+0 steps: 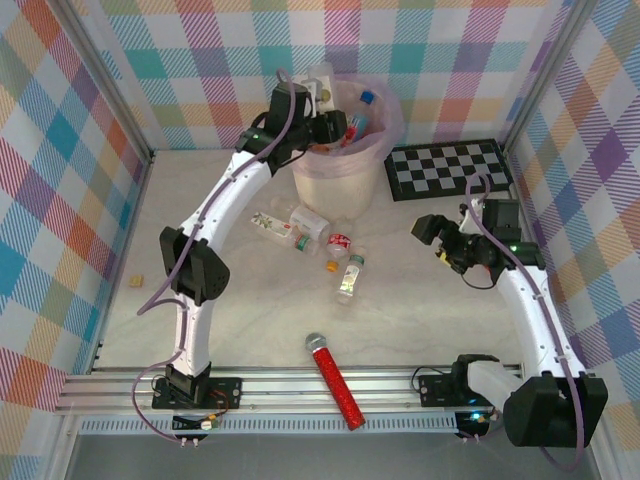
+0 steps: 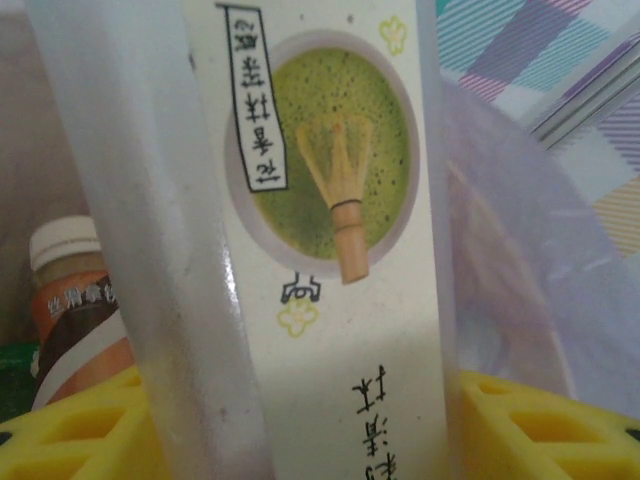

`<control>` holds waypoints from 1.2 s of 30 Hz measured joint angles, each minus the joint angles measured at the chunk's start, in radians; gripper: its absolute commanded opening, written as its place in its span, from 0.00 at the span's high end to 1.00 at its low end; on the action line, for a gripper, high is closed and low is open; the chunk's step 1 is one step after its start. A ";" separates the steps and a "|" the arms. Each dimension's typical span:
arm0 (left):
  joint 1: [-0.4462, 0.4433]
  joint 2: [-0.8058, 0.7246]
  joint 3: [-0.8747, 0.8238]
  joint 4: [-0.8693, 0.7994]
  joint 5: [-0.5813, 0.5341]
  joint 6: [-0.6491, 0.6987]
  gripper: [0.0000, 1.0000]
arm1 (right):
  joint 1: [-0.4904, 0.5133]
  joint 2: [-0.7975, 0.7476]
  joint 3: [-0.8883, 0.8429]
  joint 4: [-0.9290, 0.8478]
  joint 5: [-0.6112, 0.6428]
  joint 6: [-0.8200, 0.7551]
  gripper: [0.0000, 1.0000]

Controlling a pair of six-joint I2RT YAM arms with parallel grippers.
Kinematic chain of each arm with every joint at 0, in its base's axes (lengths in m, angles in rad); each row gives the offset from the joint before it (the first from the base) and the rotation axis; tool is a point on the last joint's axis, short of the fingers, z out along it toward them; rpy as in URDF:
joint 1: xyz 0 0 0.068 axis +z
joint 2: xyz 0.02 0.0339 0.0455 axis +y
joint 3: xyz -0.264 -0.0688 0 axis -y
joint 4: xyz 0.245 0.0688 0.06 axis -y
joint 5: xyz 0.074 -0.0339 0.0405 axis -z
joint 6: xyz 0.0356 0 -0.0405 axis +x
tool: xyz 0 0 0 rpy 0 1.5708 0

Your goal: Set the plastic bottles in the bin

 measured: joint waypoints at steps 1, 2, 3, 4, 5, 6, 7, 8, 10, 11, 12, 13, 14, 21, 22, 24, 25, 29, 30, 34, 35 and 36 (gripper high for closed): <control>0.000 0.007 0.000 -0.003 0.000 0.001 0.31 | 0.000 0.000 -0.014 0.006 -0.003 0.003 0.01; -0.001 0.010 0.000 -0.006 0.001 0.003 0.28 | 0.000 0.000 -0.027 0.009 -0.006 0.008 0.01; -0.001 0.013 0.000 -0.008 0.001 0.002 0.26 | 0.000 0.000 -0.037 0.012 -0.009 0.015 0.01; -0.001 0.014 0.000 -0.009 0.001 0.003 0.23 | 0.000 0.000 -0.046 0.014 -0.012 0.021 0.00; -0.001 0.014 0.000 -0.010 0.000 0.004 0.21 | 0.000 0.000 -0.055 0.020 -0.016 0.028 0.00; -0.001 0.014 0.000 -0.010 0.001 0.003 0.20 | 0.000 0.000 -0.063 0.024 -0.017 0.034 0.00; -0.001 0.014 0.000 -0.010 0.000 0.004 0.17 | 0.000 -0.001 -0.073 0.034 -0.019 0.046 0.01; -0.001 0.014 0.001 -0.009 0.001 0.004 0.14 | 0.000 -0.003 -0.084 0.043 -0.020 0.058 0.01; -0.001 0.014 0.002 -0.009 0.001 0.003 0.10 | 0.002 -0.008 -0.104 0.057 -0.023 0.085 0.01; -0.001 0.014 0.004 -0.009 0.002 0.003 0.09 | 0.005 -0.010 -0.114 0.066 -0.023 0.101 0.01; -0.001 0.014 0.005 -0.008 0.002 0.003 0.08 | 0.011 -0.010 -0.122 0.073 -0.023 0.112 0.01; -0.001 0.014 0.006 -0.006 0.002 0.003 0.07 | 0.021 -0.011 -0.131 0.083 -0.021 0.127 0.01; -0.001 0.014 0.009 -0.006 0.001 0.003 0.07 | 0.032 -0.010 -0.138 0.090 -0.017 0.140 0.01; -0.001 0.000 0.011 -0.006 -0.004 0.013 0.06 | 0.178 0.037 -0.146 0.131 0.029 0.208 0.01; -0.001 -0.010 0.011 -0.006 -0.008 0.021 0.06 | 0.203 0.052 -0.146 0.140 0.039 0.217 0.01; -0.001 -0.037 0.010 -0.019 -0.022 0.033 0.04 | 0.249 0.083 -0.145 0.153 0.062 0.235 0.01; -0.001 -0.058 0.005 -0.025 -0.029 0.040 0.04 | 0.272 0.100 -0.145 0.156 0.076 0.244 0.01; 0.000 -0.192 -0.054 -0.032 -0.070 0.075 0.01 | 0.354 0.166 -0.140 0.183 0.117 0.282 0.00; 0.002 -0.226 -0.071 -0.031 -0.079 0.081 0.01 | 0.371 0.185 -0.137 0.195 0.123 0.289 0.00; 0.018 -0.367 -0.151 -0.024 -0.103 0.103 0.00 | 0.437 0.296 -0.105 0.237 0.137 0.313 0.00; 0.023 -0.397 -0.176 -0.022 -0.106 0.106 0.00 | 0.451 0.328 -0.093 0.248 0.140 0.314 0.01; 0.030 -0.425 -0.204 -0.020 -0.109 0.108 0.00 | 0.460 0.352 -0.082 0.256 0.143 0.314 0.02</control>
